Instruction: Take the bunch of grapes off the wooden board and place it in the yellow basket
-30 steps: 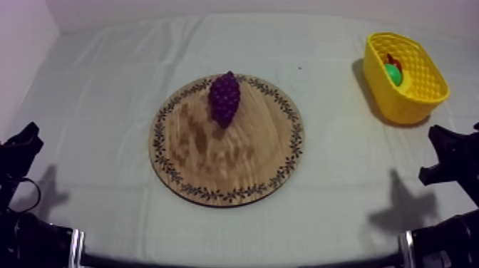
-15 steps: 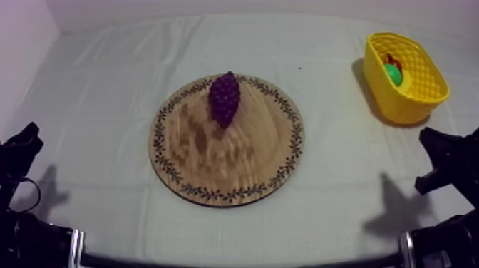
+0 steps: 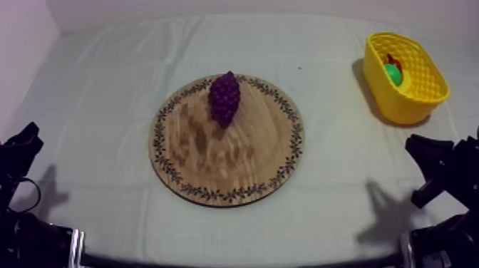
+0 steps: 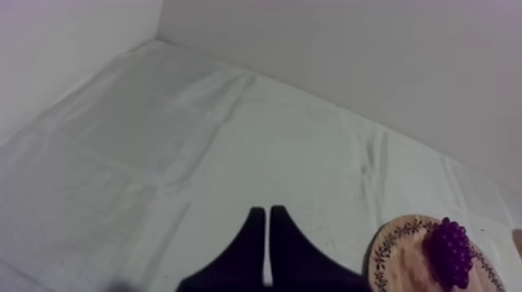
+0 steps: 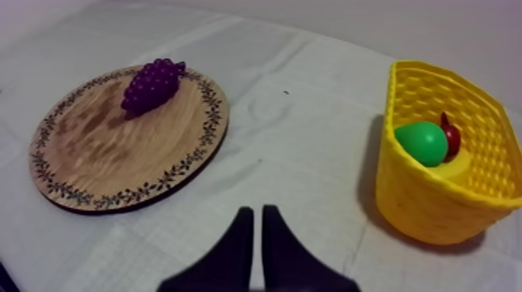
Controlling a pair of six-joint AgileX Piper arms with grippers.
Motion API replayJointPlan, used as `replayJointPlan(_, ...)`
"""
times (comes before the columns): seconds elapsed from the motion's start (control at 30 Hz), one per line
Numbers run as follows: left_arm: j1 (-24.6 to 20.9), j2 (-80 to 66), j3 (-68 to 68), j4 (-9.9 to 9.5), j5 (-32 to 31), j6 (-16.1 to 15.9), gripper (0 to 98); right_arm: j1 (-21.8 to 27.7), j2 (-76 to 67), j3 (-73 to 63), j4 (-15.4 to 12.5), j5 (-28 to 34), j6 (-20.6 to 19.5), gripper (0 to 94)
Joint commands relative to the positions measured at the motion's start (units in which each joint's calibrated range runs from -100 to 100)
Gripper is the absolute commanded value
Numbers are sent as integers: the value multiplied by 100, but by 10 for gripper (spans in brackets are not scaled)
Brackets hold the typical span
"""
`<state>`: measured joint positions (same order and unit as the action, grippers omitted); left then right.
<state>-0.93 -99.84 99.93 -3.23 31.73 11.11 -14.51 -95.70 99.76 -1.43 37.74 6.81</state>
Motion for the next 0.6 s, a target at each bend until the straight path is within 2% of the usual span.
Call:
replayJointPlan(0.0, 2, 1, -4, -2, -5, 0, 0, -48, -1, 1, 4, 0, 90, 6)
replayJointPlan(0.13, 2, 1, -4, -2, -5, 2, 0, -242, 50, 1, -12, -10, 312, 5)
replayJointPlan(0.3, 2, 1, -4, -2, -5, 0, 0, -467, 789, 1, -214, -306, 773, 6)
replayJointPlan(0.43, 2, 1, -4, -2, -5, 0, 0, -589, 1879, -271, -177, -637, 816, 6)
replayJointPlan(0.57, 2, 1, -4, -2, -5, 0, 0, -612, 3068, -1081, -201, -592, 880, 6)
